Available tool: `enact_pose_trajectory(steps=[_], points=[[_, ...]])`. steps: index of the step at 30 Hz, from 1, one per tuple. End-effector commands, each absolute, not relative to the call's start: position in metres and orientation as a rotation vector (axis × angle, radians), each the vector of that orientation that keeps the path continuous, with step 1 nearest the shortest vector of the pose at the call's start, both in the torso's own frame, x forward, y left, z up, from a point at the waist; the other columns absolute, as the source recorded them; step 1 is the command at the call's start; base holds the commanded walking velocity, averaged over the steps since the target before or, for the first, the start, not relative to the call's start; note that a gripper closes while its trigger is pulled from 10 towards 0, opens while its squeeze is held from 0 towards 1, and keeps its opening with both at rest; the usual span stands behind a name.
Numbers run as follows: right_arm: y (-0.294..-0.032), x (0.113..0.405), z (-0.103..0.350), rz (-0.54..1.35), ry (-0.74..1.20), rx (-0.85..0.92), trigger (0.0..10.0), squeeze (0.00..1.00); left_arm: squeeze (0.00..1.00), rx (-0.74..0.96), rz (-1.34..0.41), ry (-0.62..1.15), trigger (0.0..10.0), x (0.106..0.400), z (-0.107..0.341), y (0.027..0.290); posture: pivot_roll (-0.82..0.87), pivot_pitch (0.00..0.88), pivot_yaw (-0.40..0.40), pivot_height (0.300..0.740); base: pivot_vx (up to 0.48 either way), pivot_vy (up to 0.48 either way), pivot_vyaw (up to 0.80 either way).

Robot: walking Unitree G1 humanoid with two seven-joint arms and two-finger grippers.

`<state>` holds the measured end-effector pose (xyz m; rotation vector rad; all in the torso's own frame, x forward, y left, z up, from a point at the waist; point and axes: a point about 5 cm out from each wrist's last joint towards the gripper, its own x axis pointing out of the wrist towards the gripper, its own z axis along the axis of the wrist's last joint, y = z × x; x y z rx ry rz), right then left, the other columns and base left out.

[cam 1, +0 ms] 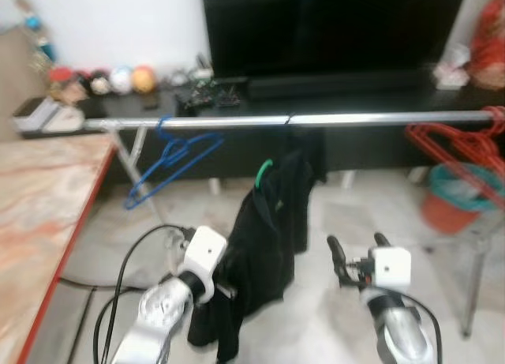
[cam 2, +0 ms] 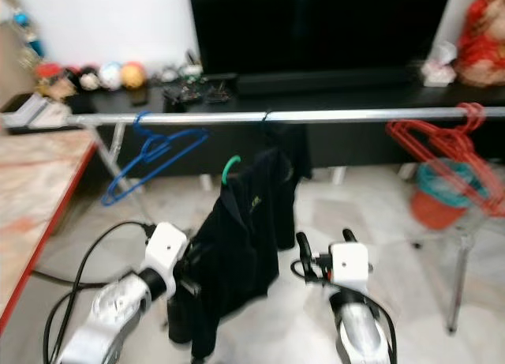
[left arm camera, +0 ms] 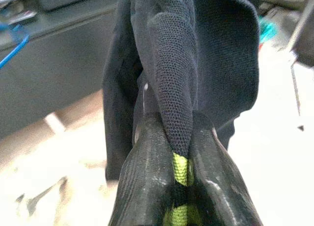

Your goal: Hang hanger

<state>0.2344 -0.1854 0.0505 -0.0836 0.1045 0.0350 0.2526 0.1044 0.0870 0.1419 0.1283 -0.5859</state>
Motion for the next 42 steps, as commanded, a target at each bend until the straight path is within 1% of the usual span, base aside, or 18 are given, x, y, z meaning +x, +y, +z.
enact_pose_trajectory(steps=[1, 4, 32, 42], points=[[-0.1831, 0.2333, 0.0497, 0.038, 0.106, -0.078, 10.0, 0.0, 0.0, 0.147, -0.585, 0.073, 10.0, 0.2564, 0.0997, 0.1038, 0.03, 0.0, 0.061, 0.74, -0.255, 0.0, 0.64], [-0.1832, 0.2336, 0.0499, 0.035, 0.107, -0.074, 10.0, 0.0, 0.0, 0.147, -0.585, 0.072, 10.0, 0.2565, 0.0998, 0.1037, 0.03, 0.0, 0.061, 0.74, -0.252, 0.0, 0.75], [-0.1827, 0.2368, 0.0484, 0.04, 0.116, -0.076, 10.0, 0.0, 0.0, 0.152, -0.599, 0.077, 10.0, 0.2562, 0.1003, 0.1015, 0.04, 0.0, 0.056, 0.74, -0.254, 0.0, 0.0], [-0.1797, 0.2359, 0.0447, 0.082, 0.144, -0.078, 10.0, 0.0, 0.0, 0.149, -0.606, 0.078, 10.0, 0.2562, 0.1003, 0.0993, 0.03, 0.0, 0.052, 0.74, -0.267, 0.0, 0.0]])
